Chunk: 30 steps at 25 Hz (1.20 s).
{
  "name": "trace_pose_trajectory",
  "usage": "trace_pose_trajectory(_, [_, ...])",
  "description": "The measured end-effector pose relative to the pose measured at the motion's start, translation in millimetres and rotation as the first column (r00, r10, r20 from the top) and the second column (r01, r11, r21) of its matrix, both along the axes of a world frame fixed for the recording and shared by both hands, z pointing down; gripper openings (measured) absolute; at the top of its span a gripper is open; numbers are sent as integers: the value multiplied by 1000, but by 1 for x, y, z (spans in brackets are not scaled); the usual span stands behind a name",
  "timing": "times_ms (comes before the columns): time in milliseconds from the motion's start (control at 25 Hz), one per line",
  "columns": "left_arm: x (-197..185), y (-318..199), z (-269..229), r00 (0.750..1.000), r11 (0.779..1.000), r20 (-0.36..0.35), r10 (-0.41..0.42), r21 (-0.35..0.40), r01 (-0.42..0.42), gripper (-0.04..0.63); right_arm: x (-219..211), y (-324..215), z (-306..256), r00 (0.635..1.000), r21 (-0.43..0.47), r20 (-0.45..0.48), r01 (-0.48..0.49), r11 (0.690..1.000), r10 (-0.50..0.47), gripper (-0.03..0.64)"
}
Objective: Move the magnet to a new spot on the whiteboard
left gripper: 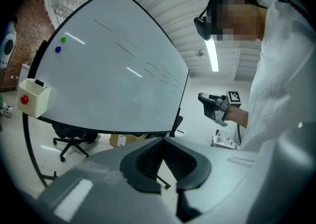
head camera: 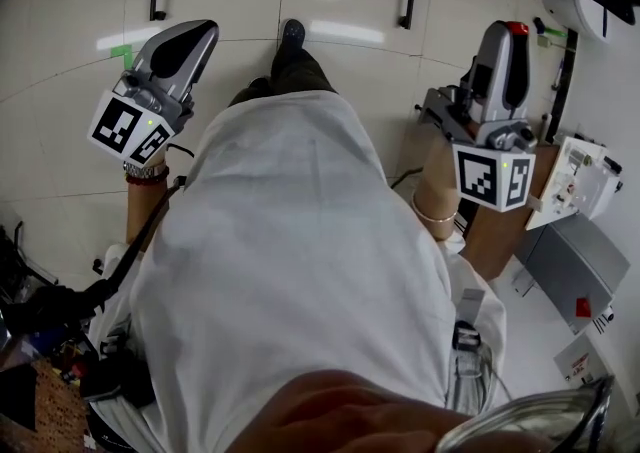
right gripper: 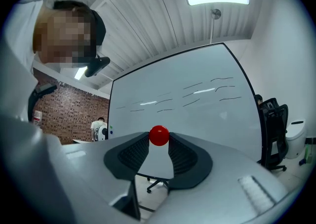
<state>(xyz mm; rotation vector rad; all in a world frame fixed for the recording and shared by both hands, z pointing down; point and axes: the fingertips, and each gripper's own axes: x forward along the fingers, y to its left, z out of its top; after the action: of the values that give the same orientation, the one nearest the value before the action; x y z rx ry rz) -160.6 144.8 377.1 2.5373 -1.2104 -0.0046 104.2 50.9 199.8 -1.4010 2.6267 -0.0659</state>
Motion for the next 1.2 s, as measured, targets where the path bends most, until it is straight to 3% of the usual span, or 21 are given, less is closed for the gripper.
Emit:
trace_pose_trajectory(160, [7, -51, -12, 1000, 1000, 10, 17, 17, -17, 6, 13, -48, -8, 1000, 12, 15, -13, 1000, 13, 127])
trace_pose_trajectory(320, [-3, -114, -38, 997, 995, -56, -46, 82, 50, 6, 33, -102, -11, 1000, 17, 10, -23, 1000, 23, 127])
trace_pose_trajectory(440, [6, -153, -41, 997, 996, -67, -42, 73, 47, 6, 49, -137, -8, 999, 4, 40, -32, 999, 31, 126])
trace_pose_trajectory(560, [33, -177, -39, 999, 998, -28, 16, 67, -15, 6, 58, -163, -8, 998, 25, 58, -16, 1000, 14, 127])
trace_pose_trajectory(680, [59, -196, -45, 994, 989, 59, 95, 112, -101, 6, 64, -185, -3, 998, 41, 60, -16, 999, 13, 127])
trace_pose_trajectory(800, [63, -217, -54, 984, 978, 128, 122, 151, -141, 6, 57, -202, 5, 997, 21, 72, 3, 1000, -5, 126])
trace_pose_trajectory(1040, [37, -269, -62, 975, 960, 90, 201, 180, -215, 6, 8, -236, 13, 999, 17, 28, 23, 1000, -23, 127])
trace_pose_trajectory(1120, [45, -277, -59, 959, 944, 65, 274, 175, -281, 6, -10, -248, 13, 1000, 12, 21, 17, 1000, -17, 127])
trace_pose_trajectory(1200, [76, -276, -62, 931, 913, 42, 362, 183, -363, 6, -11, -254, 8, 1000, 14, 7, -1, 1000, 1, 127])
